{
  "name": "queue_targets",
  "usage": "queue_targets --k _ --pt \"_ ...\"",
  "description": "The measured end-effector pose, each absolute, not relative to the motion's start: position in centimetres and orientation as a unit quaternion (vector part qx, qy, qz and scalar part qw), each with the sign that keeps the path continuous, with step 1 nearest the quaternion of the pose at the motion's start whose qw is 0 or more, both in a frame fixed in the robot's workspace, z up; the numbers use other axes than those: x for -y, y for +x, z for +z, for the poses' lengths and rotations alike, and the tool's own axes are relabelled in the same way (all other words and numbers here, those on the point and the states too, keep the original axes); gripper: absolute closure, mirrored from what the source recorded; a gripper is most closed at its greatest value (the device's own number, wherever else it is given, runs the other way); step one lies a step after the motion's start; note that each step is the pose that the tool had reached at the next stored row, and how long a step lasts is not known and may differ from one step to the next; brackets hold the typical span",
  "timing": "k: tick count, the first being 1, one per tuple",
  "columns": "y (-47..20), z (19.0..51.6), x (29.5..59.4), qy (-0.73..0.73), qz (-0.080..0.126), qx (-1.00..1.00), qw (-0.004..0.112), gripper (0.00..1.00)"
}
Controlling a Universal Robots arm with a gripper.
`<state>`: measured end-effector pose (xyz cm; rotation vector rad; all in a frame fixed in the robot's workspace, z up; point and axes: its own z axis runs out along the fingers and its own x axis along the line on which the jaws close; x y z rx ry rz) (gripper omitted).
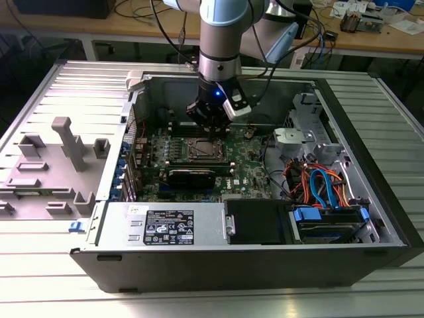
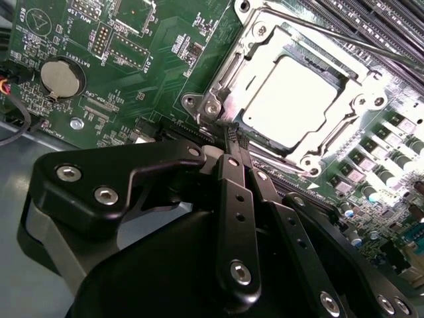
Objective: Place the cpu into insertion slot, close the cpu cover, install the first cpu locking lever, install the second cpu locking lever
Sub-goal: 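Install the first cpu locking lever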
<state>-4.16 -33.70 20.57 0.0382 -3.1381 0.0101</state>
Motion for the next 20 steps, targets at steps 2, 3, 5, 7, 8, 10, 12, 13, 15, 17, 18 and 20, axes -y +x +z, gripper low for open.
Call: queue_targets --k 2,3,5,7,8,10,12,13,15,17,18,20 --pt "-4.13 20.53 33.7 0.012 0.004 1.0 0.002 0.89" --pt "-4.12 20.53 33.7 0.012 0.004 1.0 0.002 0.89" --pt "-4.11 20.6 33.7 0.012 0.003 1.0 0.001 0.89" --pt "-4.11 20.72 33.7 0.012 0.003 1.0 0.001 0.89" --pt "-4.11 20.83 33.7 0.012 0.004 1.0 0.002 0.89" --pt "-4.18 20.83 33.71 0.012 0.003 1.0 0.001 0.89" --pt "-4.4 20.84 33.71 0.012 0.004 1.0 0.002 0.89" --pt "-4.41 20.84 33.72 0.012 0.004 1.0 0.002 0.89" --pt "-4.4 20.84 33.72 0.012 0.004 1.0 0.002 0.89" --pt "-4.39 20.84 33.74 0.012 0.004 1.0 0.002 0.89" --pt "-4.38 20.84 33.75 0.012 0.004 1.0 0.002 0.89" --pt "-4.34 20.84 33.78 0.012 0.005 1.0 0.002 0.89"
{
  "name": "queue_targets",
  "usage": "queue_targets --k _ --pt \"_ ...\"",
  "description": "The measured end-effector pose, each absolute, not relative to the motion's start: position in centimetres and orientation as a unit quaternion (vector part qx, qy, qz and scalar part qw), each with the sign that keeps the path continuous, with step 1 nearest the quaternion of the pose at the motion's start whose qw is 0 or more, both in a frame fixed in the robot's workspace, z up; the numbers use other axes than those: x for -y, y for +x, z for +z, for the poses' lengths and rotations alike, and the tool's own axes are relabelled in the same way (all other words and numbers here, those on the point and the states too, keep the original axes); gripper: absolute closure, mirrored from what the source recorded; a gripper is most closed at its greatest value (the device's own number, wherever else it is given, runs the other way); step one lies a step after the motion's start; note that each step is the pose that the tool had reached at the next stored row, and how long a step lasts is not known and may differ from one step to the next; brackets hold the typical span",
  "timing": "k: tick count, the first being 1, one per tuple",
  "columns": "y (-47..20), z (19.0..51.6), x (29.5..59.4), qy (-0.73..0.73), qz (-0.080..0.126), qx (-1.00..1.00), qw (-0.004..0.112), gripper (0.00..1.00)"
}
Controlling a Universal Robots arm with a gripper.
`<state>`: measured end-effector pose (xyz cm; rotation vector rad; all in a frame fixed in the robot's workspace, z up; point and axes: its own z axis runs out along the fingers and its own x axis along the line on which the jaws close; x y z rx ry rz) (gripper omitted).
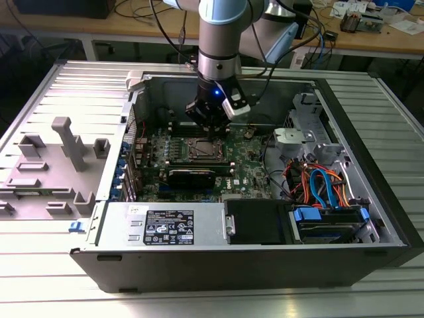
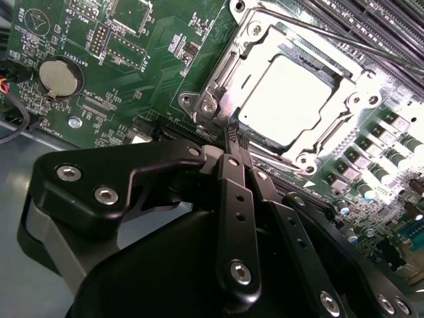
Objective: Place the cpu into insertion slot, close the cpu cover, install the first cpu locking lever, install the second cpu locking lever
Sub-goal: 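Install the first cpu locking lever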
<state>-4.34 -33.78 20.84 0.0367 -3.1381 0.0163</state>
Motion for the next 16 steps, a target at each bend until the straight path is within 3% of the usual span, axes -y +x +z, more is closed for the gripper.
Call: queue_targets --k 16 --pt "-4.19 20.39 33.8 0.011 0.009 1.0 0.002 0.89"
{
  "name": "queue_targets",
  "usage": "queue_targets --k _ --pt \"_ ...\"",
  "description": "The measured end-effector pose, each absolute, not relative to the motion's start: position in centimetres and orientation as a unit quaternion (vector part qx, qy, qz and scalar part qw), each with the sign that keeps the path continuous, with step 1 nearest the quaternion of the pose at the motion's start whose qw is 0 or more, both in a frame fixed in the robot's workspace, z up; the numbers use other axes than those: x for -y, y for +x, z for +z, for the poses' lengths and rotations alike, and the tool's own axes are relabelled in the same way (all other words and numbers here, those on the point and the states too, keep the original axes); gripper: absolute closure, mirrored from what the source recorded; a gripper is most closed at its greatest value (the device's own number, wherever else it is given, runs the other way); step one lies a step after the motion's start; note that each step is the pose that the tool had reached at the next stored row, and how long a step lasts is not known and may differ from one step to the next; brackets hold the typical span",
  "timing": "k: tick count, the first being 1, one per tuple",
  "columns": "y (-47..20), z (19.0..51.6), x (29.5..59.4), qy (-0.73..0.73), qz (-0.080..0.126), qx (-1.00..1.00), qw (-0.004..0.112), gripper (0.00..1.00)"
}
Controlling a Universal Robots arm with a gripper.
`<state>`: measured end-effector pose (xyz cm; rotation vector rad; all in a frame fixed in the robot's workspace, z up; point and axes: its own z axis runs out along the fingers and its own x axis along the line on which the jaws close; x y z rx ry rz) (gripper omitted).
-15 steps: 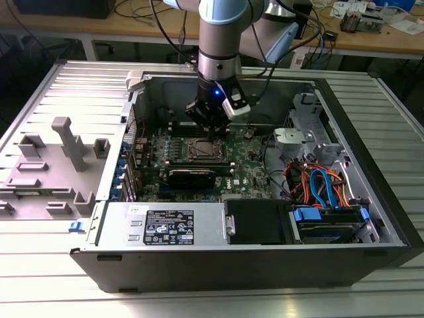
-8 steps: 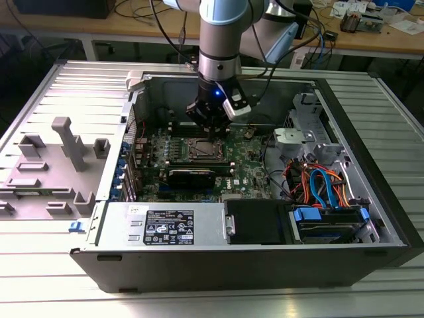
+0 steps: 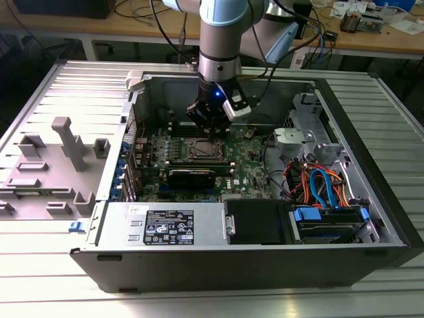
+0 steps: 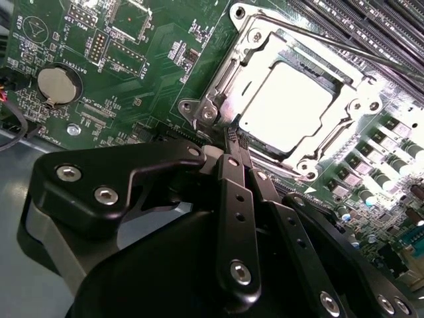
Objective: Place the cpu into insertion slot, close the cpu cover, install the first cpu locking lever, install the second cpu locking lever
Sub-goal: 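Install the first cpu locking lever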
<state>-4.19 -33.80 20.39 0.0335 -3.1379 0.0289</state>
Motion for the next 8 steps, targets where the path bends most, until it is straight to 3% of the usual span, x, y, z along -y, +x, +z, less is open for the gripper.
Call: queue_targets --k 8 --pt "-4.17 20.14 33.78 0.011 0.009 1.0 0.002 0.89"
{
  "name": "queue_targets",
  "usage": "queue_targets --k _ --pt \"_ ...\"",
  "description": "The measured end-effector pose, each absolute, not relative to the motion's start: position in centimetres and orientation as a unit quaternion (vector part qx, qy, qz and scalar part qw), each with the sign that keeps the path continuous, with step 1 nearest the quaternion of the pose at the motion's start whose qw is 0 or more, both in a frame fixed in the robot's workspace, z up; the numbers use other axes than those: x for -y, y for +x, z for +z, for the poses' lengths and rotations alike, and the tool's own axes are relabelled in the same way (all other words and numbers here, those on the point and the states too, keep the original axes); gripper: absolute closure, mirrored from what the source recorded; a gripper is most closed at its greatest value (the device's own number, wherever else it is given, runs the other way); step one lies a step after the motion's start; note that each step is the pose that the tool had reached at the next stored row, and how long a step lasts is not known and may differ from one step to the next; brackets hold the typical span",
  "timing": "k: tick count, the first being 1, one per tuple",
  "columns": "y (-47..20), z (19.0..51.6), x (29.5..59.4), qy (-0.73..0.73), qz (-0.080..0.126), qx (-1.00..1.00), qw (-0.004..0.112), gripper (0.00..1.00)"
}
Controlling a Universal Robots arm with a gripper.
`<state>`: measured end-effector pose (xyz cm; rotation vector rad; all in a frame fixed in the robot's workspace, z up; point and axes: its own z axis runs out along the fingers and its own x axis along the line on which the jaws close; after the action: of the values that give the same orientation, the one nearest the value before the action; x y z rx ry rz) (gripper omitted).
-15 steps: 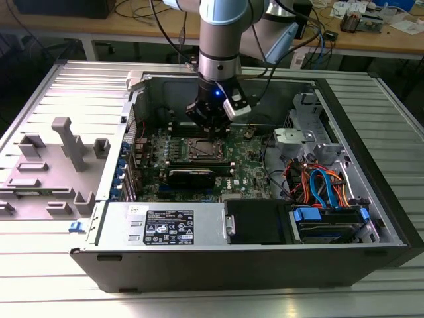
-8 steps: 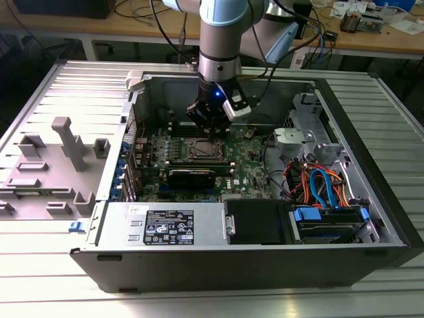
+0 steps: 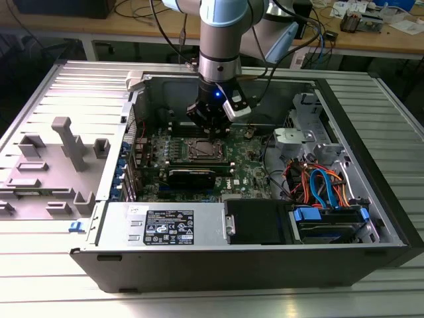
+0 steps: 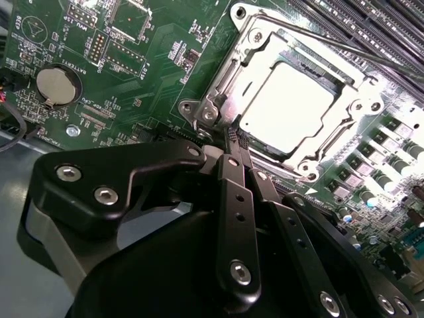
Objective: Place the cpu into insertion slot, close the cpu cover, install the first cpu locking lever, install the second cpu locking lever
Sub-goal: 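Install the first cpu locking lever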
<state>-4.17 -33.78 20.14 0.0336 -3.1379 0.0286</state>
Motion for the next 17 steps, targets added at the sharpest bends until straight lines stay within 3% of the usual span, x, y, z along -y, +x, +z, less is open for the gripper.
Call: queue_targets --k 17 --pt "-4.1 20.59 33.47 0.011 0.006 1.0 0.002 0.89"
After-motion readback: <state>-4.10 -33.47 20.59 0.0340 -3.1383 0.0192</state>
